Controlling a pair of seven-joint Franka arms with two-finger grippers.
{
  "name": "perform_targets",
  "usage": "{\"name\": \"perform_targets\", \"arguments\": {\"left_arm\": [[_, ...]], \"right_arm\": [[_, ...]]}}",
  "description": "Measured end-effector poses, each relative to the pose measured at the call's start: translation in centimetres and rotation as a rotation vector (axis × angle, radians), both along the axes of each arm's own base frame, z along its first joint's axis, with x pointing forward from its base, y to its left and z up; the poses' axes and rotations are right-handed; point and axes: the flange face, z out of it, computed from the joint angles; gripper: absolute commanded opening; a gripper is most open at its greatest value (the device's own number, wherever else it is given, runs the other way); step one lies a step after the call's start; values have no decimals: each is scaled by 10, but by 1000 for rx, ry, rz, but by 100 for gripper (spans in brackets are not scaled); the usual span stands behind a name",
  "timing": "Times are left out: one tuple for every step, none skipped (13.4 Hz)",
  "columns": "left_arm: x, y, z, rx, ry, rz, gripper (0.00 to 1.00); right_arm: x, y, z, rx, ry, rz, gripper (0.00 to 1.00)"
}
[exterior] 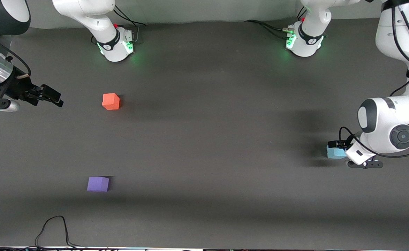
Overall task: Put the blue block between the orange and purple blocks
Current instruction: 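Lower the left gripper onto the light blue block and grasp it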
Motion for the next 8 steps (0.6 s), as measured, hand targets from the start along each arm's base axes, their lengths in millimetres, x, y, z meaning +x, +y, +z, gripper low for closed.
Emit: {"name": "perform_targets", "arguments": {"left_arm": [[-1, 0, -7, -18, 4, 19, 99], [-1, -1, -14, -35, 10, 35, 99], [-2, -2, -20, -43, 12, 42, 99], [-2, -2, -25, -45, 13, 46, 99], [-2, -2, -28, -46, 13, 47, 99], [-2, -2, -29, -47, 13, 48, 97], [-2, -2, -29, -47, 13, 48, 81], [-2, -2, -29, -47, 13, 48, 25]], "right_arm": [[0, 0, 0, 0, 0, 0, 100], [0, 0, -1, 0, 1, 0, 100], [0, 0, -2, 0, 3, 0, 100], [-1, 0, -3, 0, 5, 0, 100], [-1, 0, -4, 0, 6, 0, 100], [-1, 0, -4, 0, 5, 0, 100], [-1, 0, -4, 0, 5, 0, 100], [-1, 0, -4, 0, 5, 0, 100]]}}
